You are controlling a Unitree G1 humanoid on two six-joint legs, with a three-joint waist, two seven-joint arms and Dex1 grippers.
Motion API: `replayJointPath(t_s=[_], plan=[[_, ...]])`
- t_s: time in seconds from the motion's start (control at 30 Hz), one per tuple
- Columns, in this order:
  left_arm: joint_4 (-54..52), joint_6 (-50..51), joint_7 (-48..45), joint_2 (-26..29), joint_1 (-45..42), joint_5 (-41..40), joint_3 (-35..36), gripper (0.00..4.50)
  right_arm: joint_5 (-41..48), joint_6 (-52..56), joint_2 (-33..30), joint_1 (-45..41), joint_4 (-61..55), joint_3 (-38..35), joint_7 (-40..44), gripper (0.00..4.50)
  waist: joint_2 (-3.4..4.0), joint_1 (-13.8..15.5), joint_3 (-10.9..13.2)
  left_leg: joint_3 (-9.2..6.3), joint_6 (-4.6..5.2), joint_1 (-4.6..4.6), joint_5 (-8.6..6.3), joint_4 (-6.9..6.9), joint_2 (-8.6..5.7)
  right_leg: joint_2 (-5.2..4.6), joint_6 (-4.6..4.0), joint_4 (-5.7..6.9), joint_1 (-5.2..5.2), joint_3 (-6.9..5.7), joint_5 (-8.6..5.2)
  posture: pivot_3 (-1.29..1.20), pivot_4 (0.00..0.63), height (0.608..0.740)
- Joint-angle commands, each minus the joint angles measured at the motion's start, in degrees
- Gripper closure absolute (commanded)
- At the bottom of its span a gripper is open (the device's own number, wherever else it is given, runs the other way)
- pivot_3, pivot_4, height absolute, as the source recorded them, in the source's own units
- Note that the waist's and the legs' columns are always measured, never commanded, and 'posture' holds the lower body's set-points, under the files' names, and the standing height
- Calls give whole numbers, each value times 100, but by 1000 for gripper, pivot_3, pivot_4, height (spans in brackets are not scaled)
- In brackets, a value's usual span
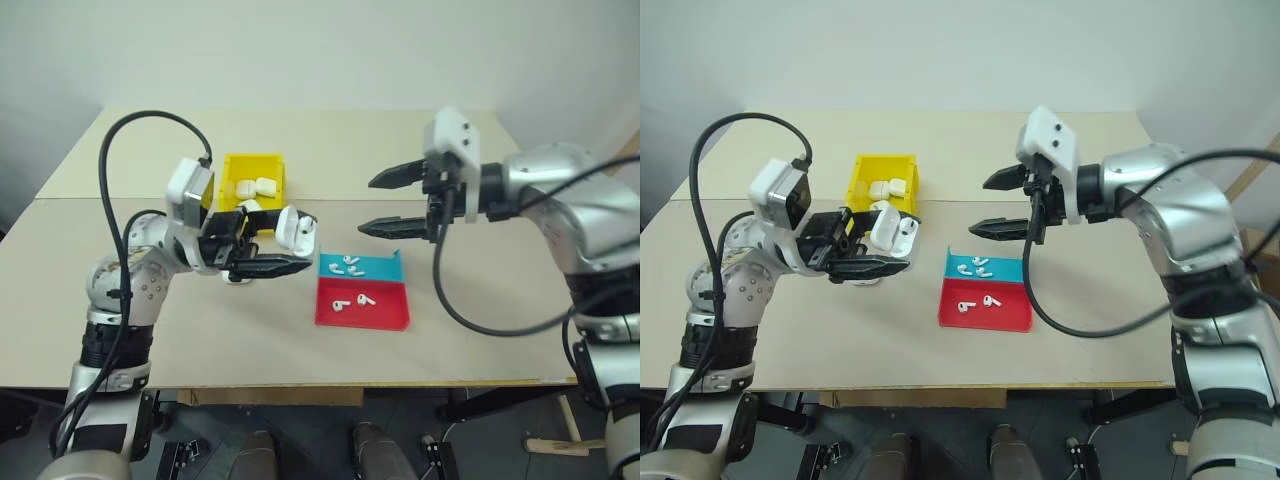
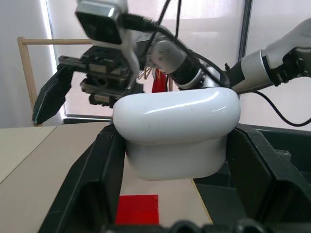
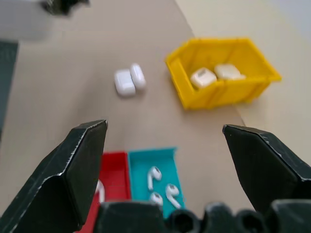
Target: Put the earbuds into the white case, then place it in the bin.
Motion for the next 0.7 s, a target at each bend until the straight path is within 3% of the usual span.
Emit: replayJointPath(t_s=[0.03, 0.23, 0.7], plan=[[-296, -85, 63, 111, 60, -136, 242, 1697, -835, -934, 234, -612, 935, 540, 697, 934, 2, -11, 1, 0, 0, -1, 0, 0, 0, 0, 0, 0, -1, 0, 0, 0, 150, 740], [-489, -52, 205, 173, 210, -208, 345, 1697, -2093, -1756, 880, -1211, 2243, 1494, 1358, 3008, 4, -40, 2, -1, 0, -3, 0, 0, 0, -2, -2, 2, -4, -1, 1, 0, 150, 740], [-489, -127, 283, 341, 302, -168, 518, 1697, -3459, -2653, 2069, -1761, 4374, 1789, 1459, 3008, 9, -64, 6, -3, -2, 0, 1, 1, 0, -2, -5, 9, -3, -3, 3, 0, 150, 740]])
